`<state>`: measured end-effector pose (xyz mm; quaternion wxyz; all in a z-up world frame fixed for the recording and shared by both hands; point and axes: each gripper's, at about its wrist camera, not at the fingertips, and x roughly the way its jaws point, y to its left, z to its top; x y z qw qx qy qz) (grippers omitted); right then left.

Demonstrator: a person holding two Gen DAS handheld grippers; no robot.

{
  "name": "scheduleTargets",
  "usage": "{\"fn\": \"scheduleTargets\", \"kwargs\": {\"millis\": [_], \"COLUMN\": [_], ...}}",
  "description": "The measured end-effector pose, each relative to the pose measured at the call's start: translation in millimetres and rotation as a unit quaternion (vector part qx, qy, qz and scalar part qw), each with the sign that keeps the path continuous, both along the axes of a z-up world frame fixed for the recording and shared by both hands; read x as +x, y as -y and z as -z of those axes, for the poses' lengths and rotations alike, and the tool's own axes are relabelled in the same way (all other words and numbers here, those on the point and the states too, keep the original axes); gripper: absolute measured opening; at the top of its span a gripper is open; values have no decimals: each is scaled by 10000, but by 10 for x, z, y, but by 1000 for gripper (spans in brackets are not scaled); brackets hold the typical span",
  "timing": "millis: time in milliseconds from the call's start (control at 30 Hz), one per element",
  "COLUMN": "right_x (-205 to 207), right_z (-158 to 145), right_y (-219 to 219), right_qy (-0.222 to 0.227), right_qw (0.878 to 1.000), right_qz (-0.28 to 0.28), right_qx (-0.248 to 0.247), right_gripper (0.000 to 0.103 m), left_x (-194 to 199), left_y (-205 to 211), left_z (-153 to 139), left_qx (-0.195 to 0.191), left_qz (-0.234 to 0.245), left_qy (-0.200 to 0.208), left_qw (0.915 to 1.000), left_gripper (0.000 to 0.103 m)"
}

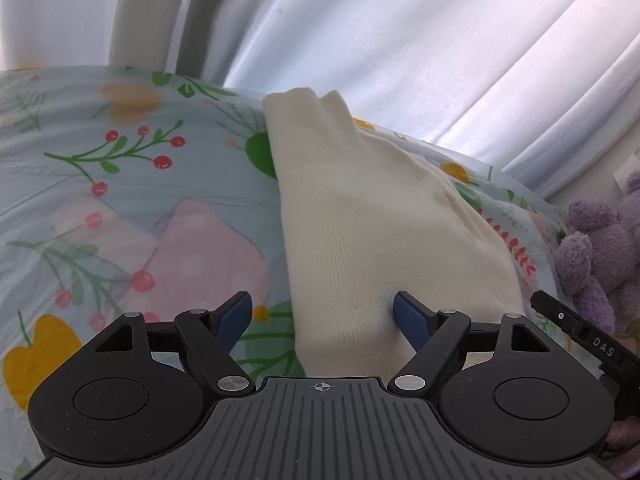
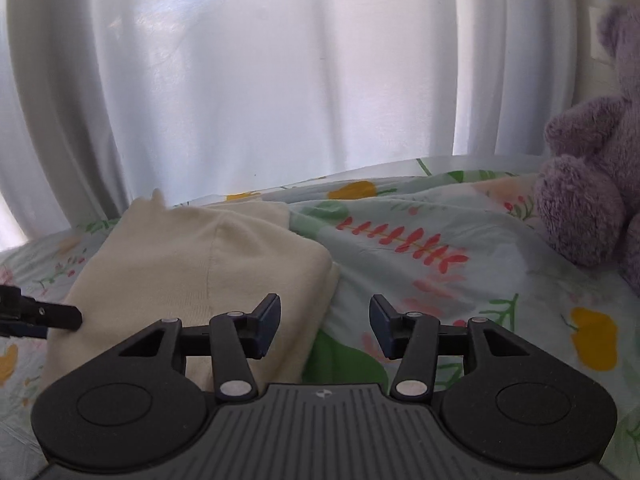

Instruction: Fold small clothes

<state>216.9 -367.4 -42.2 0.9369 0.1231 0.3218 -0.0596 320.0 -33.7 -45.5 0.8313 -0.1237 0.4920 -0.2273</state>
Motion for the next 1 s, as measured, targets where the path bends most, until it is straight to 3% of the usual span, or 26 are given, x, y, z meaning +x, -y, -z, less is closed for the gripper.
{"fn": "scheduleTargets", "kwargs": {"millis": [67,133,200,400,567,733,867,1000], "right_x": [-8,77,178,498,718,867,873,864], "right_z": [67,210,325,577,631,703,685,593], "right_y": [297,490,565,611,619,624,560,453], "right_qy": [-85,-351,-455,-786,-801,-860,-832,-783], "right_qw": [9926,9723,9603,9384,9311,9179,9193,9235], "right_qz": [-209,-467,-557,-726,-917,-1048,-1080,-1119], "right_qx": [1189,2262,2696,3285,3437,3730,3691,3585], "right_gripper": [51,51,51,52,48,45,37,33], "left_x": [57,131,197,347,475,569,590,523], "left_y": [-49,-59,-44,6,12,10,19,97], "left_z": [18,53,100,227,278,313,321,156], "left_qx": [-221,-487,-678,-1021,-1228,-1211,-1194,-950], "left_qz": [-19,85,137,276,196,127,106,310], "left_qy": [-146,-297,-436,-704,-788,-857,-936,-608], "left_qw": [9996,9983,9966,9919,9891,9888,9884,9931], "left_gripper": [83,83,83,81,80,58,45,36]}}
